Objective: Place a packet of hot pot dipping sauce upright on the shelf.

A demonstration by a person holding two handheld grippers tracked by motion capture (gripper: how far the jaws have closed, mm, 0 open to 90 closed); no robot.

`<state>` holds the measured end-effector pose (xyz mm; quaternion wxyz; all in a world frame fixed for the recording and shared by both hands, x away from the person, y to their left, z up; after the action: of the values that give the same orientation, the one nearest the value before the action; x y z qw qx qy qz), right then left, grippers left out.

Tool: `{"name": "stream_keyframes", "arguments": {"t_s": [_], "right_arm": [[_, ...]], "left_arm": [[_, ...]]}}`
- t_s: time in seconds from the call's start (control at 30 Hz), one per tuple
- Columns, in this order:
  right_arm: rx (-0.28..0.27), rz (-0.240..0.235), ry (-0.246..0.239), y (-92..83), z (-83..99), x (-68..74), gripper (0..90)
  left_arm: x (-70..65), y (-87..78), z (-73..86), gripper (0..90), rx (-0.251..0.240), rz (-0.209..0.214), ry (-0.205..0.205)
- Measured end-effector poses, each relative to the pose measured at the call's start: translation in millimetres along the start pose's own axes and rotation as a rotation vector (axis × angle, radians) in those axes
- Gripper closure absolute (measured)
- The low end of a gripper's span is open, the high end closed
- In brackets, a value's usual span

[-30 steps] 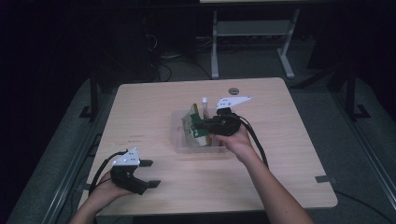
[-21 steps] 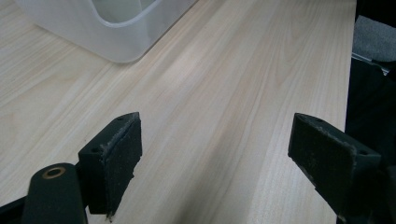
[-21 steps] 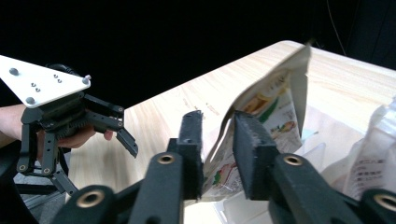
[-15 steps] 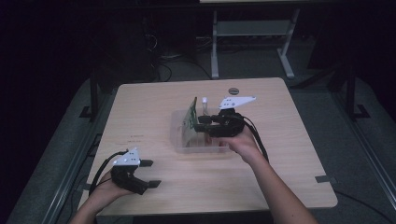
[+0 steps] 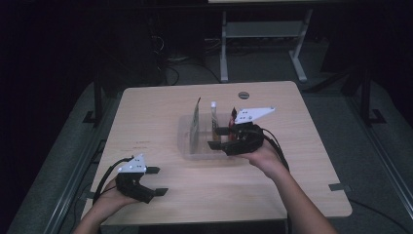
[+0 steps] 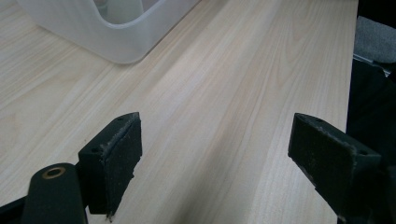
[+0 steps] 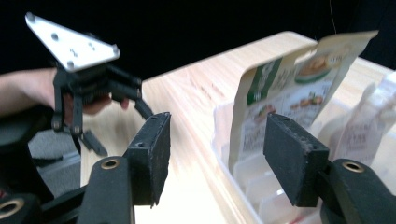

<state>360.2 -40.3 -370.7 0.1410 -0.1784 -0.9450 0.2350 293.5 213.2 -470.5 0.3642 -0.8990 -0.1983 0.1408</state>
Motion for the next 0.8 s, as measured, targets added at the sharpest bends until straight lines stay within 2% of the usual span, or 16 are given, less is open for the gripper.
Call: {"name": "stream_keyframes", "arguments": {"t_s": [0.37, 0.47, 0.53, 0.63, 0.8], "right_arm": [[0.091, 0.043, -0.036, -4.7, 33.9, 5.5, 38.6], [0.105, 0.051, -0.034, -6.2, 39.9, 6.7, 38.5], [0.122, 0.064, -0.032, -8.8, 51.6, 8.4, 37.9], [0.14, 0.07, -0.038, -10.7, 61.0, 8.9, 37.6], [0.167, 0.094, -0.038, -18.2, 78.0, 7.0, 36.6]], "left_arm": [[-3.3, 1.4, 0.5, 17.1, 0.015, 0.007, 0.003], [-4.2, 1.5, 0.7, 17.1, 0.02, 0.01, 0.007], [-4.4, 2.5, 1.0, 17.1, 0.02, 0.008, 0.016], [-6.1, 3.8, 1.1, 17.1, 0.018, 0.012, 0.003], [-6.7, 4.4, 1.9, 17.1, 0.029, 0.016, 0.006]]}}
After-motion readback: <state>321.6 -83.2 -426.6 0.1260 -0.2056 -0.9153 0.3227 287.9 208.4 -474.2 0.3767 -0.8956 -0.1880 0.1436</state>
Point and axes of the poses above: each handheld gripper's, and its own axes: y roughly forward along the jaws, z roughly out of its underside, x roughly to its left, the point moved 7 cm from there along y, roughly forward along the jaws, and after that the axes turned 5 degrees about x, right-handed, at the moved point
